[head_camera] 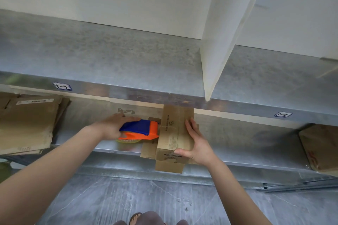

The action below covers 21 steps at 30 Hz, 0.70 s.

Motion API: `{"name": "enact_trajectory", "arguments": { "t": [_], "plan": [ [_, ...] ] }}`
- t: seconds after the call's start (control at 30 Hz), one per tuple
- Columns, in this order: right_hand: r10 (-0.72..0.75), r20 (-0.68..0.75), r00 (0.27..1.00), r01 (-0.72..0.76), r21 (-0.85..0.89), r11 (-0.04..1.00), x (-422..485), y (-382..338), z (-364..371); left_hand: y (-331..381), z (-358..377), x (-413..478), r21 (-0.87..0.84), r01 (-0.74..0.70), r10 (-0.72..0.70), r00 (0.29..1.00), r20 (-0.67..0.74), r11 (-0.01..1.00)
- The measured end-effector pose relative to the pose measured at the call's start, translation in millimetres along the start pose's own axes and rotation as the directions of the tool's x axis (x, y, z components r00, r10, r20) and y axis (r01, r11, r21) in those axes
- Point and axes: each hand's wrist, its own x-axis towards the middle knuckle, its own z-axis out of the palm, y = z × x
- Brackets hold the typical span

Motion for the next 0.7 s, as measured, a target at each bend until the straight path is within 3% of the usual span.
{"name": "enact_trajectory", "arguments": {
  "t": [0.17, 0.7],
  "plan": [
    [-0.004, -0.01, 1.0, 0.004, -0.013, 1.0, 0.8, 1.0, 1.7, -2.4, 13.2, -4.3, -0.128, 0.071, -0.064, 0.996, 0.055, 0.989],
    [-0.002, -0.013, 1.0, 0.002, -0.053, 0.999, -0.4, -2.0, 0.0, 12.3, 23.3, -21.8, -0.135, 0.151, -0.149, 0.989, 0.025, 0.979]
  ]
}}
